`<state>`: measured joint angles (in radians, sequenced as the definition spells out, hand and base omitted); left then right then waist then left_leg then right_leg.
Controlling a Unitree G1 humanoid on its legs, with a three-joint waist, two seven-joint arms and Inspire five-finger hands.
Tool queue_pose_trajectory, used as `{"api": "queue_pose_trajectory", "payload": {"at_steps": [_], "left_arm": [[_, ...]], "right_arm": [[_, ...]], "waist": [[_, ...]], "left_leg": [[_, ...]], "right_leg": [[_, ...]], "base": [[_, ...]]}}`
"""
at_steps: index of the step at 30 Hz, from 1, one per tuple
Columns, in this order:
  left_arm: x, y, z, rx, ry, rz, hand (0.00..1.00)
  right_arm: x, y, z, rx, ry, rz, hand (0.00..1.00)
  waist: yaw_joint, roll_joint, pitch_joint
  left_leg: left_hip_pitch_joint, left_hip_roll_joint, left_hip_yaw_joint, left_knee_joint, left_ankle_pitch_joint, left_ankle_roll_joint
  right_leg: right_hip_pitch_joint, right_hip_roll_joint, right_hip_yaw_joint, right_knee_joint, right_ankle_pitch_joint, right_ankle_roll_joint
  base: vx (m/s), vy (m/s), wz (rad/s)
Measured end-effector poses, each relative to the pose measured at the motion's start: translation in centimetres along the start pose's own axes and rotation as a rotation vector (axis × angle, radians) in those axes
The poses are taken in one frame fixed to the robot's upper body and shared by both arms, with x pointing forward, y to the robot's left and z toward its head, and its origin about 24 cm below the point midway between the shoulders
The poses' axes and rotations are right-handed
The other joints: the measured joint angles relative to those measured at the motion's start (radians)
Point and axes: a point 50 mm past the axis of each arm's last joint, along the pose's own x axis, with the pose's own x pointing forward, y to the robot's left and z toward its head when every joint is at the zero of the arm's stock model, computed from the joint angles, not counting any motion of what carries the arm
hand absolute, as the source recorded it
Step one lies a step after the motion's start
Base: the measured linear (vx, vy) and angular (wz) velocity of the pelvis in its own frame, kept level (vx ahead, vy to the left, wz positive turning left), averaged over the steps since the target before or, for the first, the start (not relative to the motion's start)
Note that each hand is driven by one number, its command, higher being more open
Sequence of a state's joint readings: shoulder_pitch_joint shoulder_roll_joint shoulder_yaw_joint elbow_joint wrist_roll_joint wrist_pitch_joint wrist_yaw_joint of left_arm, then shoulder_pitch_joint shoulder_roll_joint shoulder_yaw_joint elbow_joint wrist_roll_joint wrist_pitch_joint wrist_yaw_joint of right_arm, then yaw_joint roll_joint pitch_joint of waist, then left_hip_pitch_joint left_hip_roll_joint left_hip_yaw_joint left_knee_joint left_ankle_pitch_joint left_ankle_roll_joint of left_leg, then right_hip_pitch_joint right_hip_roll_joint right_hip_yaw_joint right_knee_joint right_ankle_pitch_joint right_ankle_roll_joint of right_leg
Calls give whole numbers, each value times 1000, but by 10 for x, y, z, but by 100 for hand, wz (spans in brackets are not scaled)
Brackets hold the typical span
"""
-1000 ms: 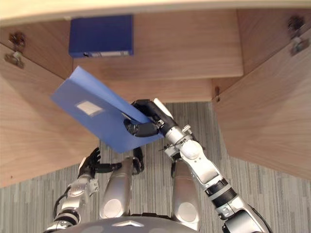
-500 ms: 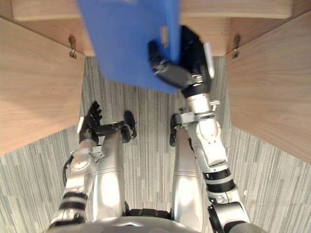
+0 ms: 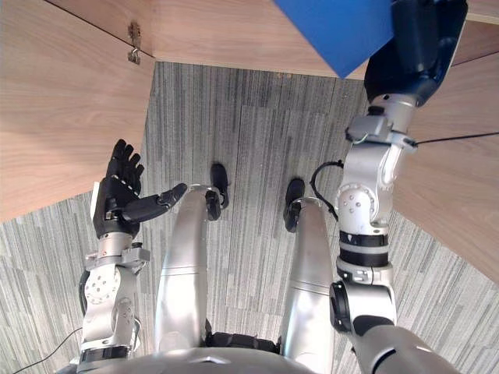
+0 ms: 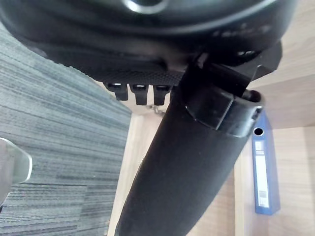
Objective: Walk over to the cabinet, pick up the folder, carry it to the office cabinet, place the folder inside the office cabinet, then close the office cabinet door
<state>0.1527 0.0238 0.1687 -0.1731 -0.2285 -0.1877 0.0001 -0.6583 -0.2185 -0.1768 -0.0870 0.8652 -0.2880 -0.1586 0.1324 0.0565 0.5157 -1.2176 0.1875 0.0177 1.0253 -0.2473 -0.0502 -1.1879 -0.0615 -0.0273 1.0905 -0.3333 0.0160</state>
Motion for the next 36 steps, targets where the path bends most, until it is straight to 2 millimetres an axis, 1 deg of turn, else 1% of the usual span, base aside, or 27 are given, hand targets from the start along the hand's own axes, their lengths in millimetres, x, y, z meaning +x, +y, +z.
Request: {"api": "queue_pose_trajectory", "payload": {"at_steps": [6,8,12,14,16,17,19,22,23,24,25,27,29,32,36], "left_arm": [[0,-2,0,-6,2,-1,100],[0,-5,-1,-11,5,-8,100],[0,-11,-3,-36,13,-26,100],[6,-18,-5,-74,17,-33,100],[12,-22,-9,-76,30,-40,100],[15,-23,-13,-78,48,-36,100],[15,-23,-15,-81,58,-26,100],[15,-23,-15,-97,62,-19,100],[15,-23,-16,-111,66,-18,100],[15,-23,-16,-111,67,-18,100],[15,-23,-17,-112,71,-16,100],[14,-23,-18,-112,79,-17,100],[13,-27,-21,-116,92,-33,100],[12,-33,-22,-127,99,-60,100],[12,-37,-23,-137,104,-78,100]], "right_arm": [[17,-1,1,79,-13,-41,0],[27,2,-1,130,-19,-55,0],[43,2,-4,228,-2,-112,0],[52,6,-9,282,2,-147,0],[52,6,-11,316,5,-162,0],[54,8,-14,385,8,-179,0],[58,10,-17,490,0,-218,0],[65,10,-13,580,-56,-288,0],[68,9,-8,612,-96,-322,100],[68,9,-8,616,-99,-325,100],[71,9,-4,655,-126,-354,100],[74,11,-3,665,-131,-366,100],[75,12,-2,676,-135,-384,100],[77,14,-1,678,-130,-384,100],[78,17,-1,650,-115,-362,100]], "waist": [[-1,4,-2],[0,4,-3],[4,5,-3],[4,7,-4],[-1,9,-6],[-11,9,-8],[-17,10,-9],[-12,15,-13],[-7,17,-15],[-6,18,-15],[0,18,-16],[3,21,-18],[6,27,-22],[7,27,-22],[4,28,-22]], "left_leg": [[-9,-5,-8,-9,9,-4],[-21,-8,-13,-13,16,-7],[-27,-15,-28,-32,30,-13],[-28,-17,-33,-53,42,-18],[-27,-22,-35,-70,54,-19],[-26,-25,-38,-81,64,-20],[-24,-25,-43,-96,78,-26],[-22,-31,-53,-138,110,-36],[-22,-36,-56,-163,129,-37],[-21,-36,-56,-166,130,-37],[-19,-39,-57,-184,144,-40],[-18,-41,-60,-204,159,-42],[-17,-42,-65,-222,170,-50],[-15,-42,-69,-238,187,-49],[-15,-40,-72,-242,195,-53]], "right_leg": [[-6,-6,-10,0,-2,-1],[-17,-9,-16,0,-2,-2],[-18,-14,-31,-9,-1,-3],[-18,-14,-40,-24,2,-7],[-18,-19,-46,-29,4,-11],[-18,-21,-50,-33,8,-16],[-18,-21,-56,-40,15,-23],[-20,-24,-73,-62,26,-25],[-22,-29,-80,-70,33,-29],[-23,-29,-80,-70,34,-30],[-26,-32,-84,-74,39,-33],[-28,-36,-92,-81,44,-37],[-28,-41,-103,-85,47,-40],[-28,-41,-111,-92,53,-48],[-28,-40,-115,-95,59,-55]], "base": [[-24,76,6],[-22,69,7],[-19,63,12],[-19,55,9],[-14,49,13],[-16,49,12],[-33,51,7],[-55,44,16],[-48,29,15],[-52,32,19],[-29,20,10],[-28,26,12],[-19,28,12],[-6,23,5],[3,26,-1]]}}
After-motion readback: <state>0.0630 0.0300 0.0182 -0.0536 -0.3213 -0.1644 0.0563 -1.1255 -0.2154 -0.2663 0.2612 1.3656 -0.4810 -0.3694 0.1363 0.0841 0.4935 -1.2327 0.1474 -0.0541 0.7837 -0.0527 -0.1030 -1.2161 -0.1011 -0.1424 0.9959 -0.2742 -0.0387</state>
